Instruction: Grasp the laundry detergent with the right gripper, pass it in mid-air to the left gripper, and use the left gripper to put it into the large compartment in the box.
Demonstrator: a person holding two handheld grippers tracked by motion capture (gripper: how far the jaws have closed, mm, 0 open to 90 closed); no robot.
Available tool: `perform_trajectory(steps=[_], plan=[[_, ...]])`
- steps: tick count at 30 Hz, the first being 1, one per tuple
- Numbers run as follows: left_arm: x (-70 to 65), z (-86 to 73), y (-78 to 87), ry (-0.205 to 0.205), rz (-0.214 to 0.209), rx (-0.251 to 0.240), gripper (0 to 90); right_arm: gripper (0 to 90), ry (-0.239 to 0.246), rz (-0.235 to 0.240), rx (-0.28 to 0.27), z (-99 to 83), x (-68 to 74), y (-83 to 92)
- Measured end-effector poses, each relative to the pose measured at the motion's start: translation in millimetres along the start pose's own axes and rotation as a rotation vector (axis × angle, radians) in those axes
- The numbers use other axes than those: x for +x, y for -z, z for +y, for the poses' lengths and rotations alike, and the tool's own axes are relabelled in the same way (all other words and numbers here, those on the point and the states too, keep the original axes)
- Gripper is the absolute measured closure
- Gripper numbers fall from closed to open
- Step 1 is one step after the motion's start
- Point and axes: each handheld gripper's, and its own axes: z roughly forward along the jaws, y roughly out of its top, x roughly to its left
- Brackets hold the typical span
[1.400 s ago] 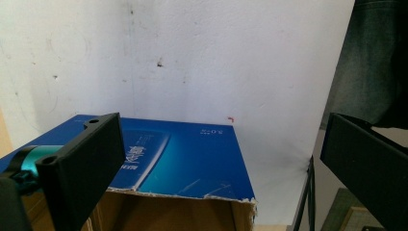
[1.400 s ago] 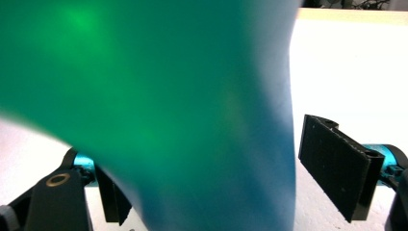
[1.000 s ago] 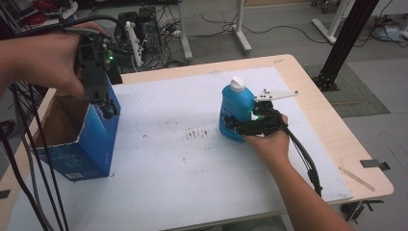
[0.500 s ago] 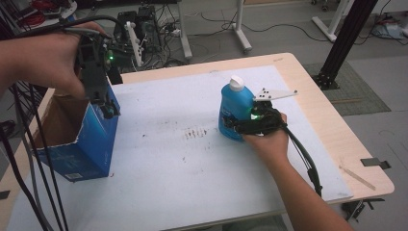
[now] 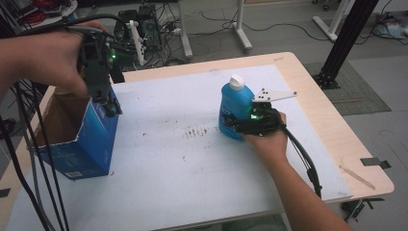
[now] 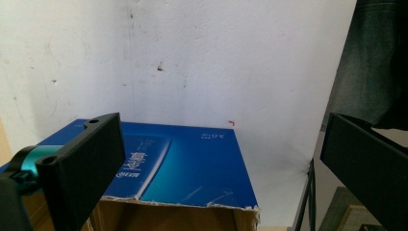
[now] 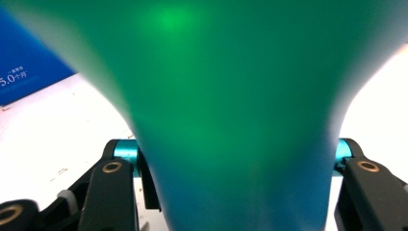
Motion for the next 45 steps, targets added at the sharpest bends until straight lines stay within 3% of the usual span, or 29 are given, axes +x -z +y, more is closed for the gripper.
perform_trajectory(steps=[8, 18, 33, 40, 45], plan=[[-0.6, 1.6, -0.2, -0.004, 0.0, -0.003, 1.6, 44.8, 0.023, 0.033, -0.004, 3.6, 1.9, 4.8], [-5.2, 8.2, 0.2, -0.017, 0.004, -0.01, 1.6, 45.1, 0.101, 0.098, 0.026, 24.5, 20.7, 15.1], [-24.1, 22.5, 3.5, -0.064, 0.013, -0.028, 1.7, 45.1, 0.223, 0.265, 0.066, 54.4, 67.0, 17.7], [-42.3, 34.6, 3.0, -0.121, 0.016, -0.039, 1.6, 45.1, 0.264, 0.377, 0.115, 60.2, 90.3, 8.7], [-55.5, 45.5, 0.9, -0.161, 0.009, -0.041, 1.6, 45.2, 0.283, 0.427, 0.137, 61.3, 100.6, 2.1]])
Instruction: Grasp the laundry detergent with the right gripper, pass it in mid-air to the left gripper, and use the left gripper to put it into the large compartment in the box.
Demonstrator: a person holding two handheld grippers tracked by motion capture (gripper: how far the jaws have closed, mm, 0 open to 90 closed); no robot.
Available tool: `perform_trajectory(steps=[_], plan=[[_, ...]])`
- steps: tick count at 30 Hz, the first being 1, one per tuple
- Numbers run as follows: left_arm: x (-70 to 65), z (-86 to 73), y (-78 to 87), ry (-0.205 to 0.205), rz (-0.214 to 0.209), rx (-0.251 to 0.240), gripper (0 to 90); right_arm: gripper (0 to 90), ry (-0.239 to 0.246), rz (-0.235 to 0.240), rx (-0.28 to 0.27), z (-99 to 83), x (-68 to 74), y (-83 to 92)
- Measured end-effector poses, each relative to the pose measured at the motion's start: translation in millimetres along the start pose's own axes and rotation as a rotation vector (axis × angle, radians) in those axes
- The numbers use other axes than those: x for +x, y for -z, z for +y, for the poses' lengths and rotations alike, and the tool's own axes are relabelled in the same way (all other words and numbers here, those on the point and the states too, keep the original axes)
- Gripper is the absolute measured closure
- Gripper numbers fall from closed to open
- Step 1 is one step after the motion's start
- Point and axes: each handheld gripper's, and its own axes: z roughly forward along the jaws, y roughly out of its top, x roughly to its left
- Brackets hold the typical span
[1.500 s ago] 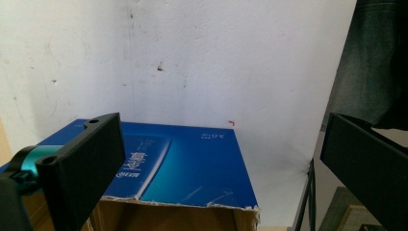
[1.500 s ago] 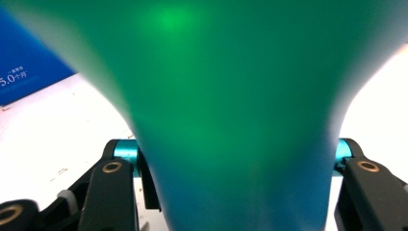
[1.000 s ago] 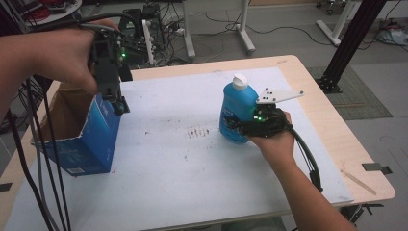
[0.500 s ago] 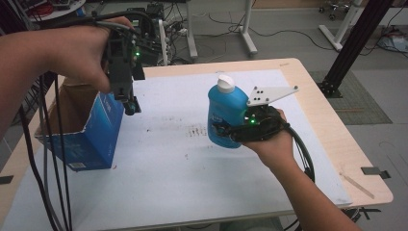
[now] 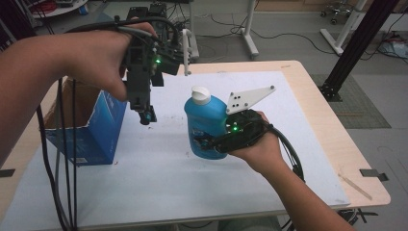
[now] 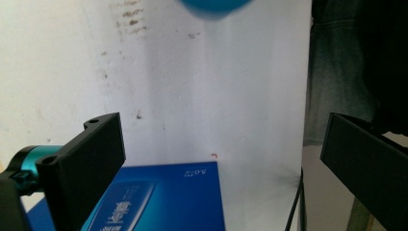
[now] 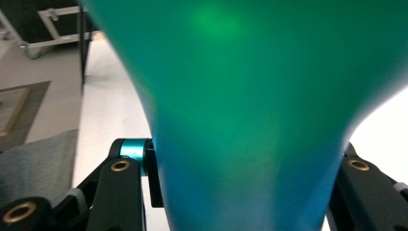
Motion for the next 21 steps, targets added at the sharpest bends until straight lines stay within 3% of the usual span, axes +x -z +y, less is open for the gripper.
perform_trajectory(steps=[12, 21], plan=[[-17.9, 26.9, -4.4, -0.066, 0.007, 0.003, 1.6, 45.3, 0.035, 0.099, 0.009, 15.2, 15.8, -21.8], [-24.3, 32.1, -6.9, -0.056, 0.007, 0.007, 1.6, 45.4, 0.049, 0.138, -0.01, 27.9, 23.2, -28.3]])
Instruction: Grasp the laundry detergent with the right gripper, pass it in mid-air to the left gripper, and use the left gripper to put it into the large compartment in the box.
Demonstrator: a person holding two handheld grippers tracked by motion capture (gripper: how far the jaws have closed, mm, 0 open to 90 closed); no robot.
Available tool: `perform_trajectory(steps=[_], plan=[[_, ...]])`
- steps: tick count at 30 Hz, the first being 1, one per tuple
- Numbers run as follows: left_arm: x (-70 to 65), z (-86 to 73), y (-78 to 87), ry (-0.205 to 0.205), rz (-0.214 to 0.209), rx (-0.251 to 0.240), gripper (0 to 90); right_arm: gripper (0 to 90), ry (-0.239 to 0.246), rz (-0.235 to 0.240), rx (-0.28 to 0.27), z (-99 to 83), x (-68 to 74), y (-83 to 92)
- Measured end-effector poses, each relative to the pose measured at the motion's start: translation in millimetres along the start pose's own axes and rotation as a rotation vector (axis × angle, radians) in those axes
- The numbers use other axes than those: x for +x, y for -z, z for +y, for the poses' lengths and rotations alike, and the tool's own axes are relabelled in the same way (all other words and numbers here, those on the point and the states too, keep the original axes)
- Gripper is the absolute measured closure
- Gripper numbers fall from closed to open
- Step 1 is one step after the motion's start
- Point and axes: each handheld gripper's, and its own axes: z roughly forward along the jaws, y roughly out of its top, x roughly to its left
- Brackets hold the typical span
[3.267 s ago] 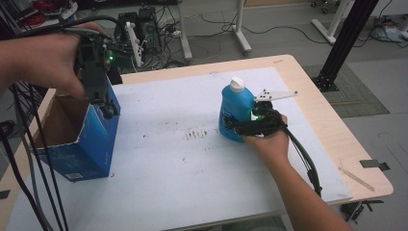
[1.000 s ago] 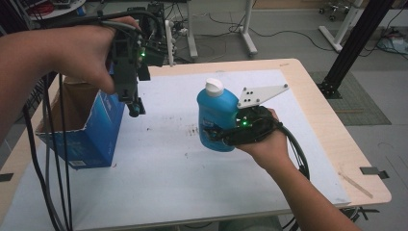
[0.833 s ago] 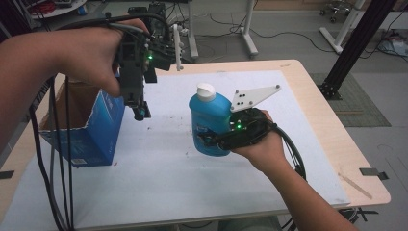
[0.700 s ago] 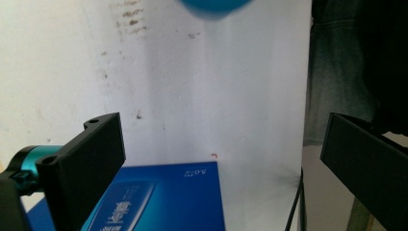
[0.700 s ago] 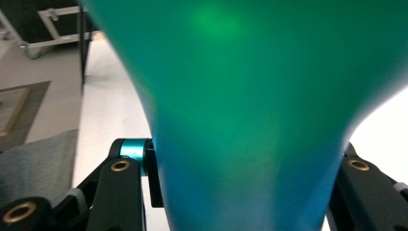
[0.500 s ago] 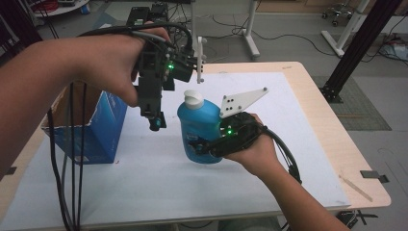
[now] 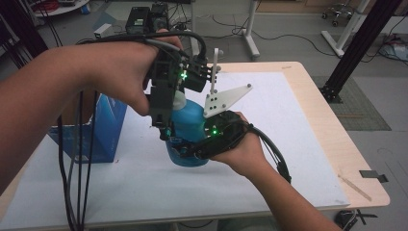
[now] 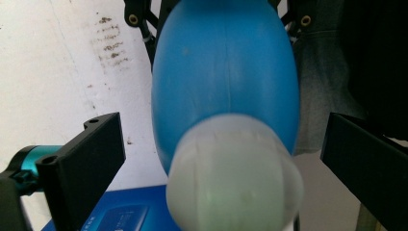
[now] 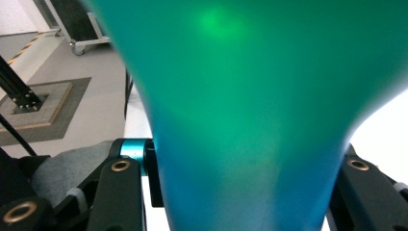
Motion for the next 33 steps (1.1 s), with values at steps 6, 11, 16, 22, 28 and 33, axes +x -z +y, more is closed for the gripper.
perform_trajectory(steps=[6, 11, 16, 22, 28, 33], plan=[[-1.8, 3.6, -3.8, 0.013, -0.003, 0.013, 1.6, 45.4, 0.0, 0.015, -0.011, 5.2, 2.4, -1.8], [-2.2, 4.7, -5.8, 0.017, -0.002, 0.023, 1.6, 45.4, 0.0, 0.023, -0.009, 6.4, 3.0, -2.0], [-1.5, 5.2, -6.9, 0.025, 0.001, 0.024, 2.9, 45.4, -0.002, 0.02, -0.012, 6.6, 2.7, -1.4], [-1.1, 7.3, -6.9, 0.019, -0.002, 0.023, 7.5, 45.5, -0.014, 0.022, -0.014, 6.8, 2.8, -1.6], [-0.8, 8.6, -7.7, 0.022, 0.006, 0.024, 9.3, 45.5, -0.016, 0.022, -0.012, 6.6, 2.7, -1.9], [0.5, 8.8, -7.7, 0.027, -0.008, 0.026, 14.1, 45.5, -0.02, 0.025, -0.014, 6.4, 2.4, -2.5]])
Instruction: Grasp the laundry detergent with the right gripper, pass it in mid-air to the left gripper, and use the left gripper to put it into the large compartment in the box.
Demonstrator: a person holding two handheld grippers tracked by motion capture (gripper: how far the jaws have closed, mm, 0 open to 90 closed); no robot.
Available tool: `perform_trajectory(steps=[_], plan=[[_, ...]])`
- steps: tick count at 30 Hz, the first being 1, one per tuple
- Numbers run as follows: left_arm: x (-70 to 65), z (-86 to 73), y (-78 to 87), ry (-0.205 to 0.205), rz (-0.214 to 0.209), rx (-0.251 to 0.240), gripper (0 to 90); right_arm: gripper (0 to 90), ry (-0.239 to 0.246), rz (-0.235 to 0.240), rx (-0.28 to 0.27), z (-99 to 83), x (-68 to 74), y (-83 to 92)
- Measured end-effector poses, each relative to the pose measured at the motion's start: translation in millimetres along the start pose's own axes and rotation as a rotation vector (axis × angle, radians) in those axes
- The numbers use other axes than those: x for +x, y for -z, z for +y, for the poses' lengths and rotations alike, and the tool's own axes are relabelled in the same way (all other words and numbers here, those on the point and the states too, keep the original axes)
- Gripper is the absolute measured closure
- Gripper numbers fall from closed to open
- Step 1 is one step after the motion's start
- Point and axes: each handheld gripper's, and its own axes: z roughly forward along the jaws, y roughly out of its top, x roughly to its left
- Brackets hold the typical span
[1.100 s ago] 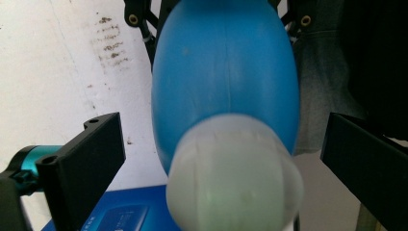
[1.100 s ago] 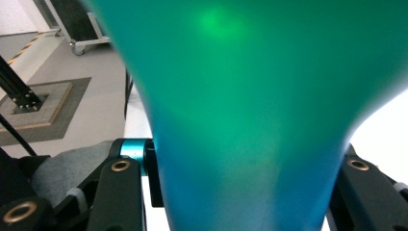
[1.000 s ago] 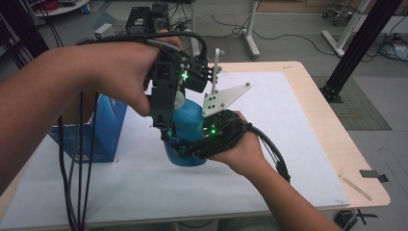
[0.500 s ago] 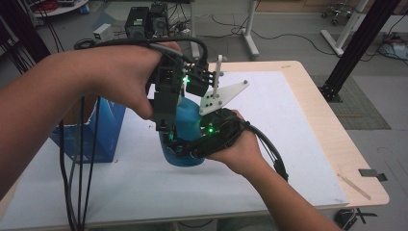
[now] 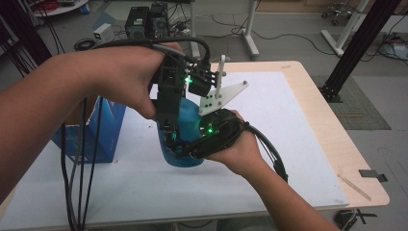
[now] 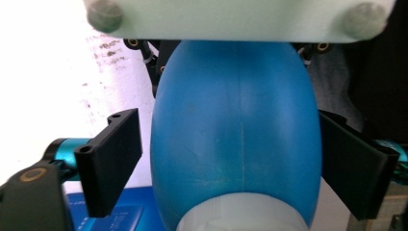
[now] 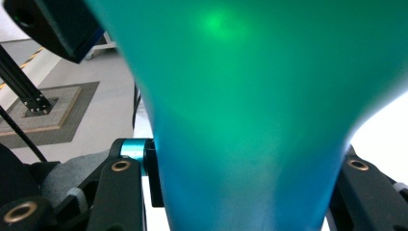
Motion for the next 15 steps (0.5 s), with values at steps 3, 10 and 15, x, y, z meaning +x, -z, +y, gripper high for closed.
perform_trajectory(steps=[3, 10, 15], plan=[[0.4, 0.0, -0.1, 0.001, 0.004, 0.003, 14.3, 45.5, 0.0, 0.002, 0.0, -0.1, -0.1, -0.4], [1.9, -1.2, -0.6, 0.005, 0.005, 0.01, 19.6, 45.5, -0.003, 0.005, -0.003, -0.1, -0.4, -0.4], [2.8, -1.7, -1.3, 0.008, 0.005, 0.012, 19.8, 45.5, -0.006, 0.006, -0.006, -0.1, 0.1, -1.2]])
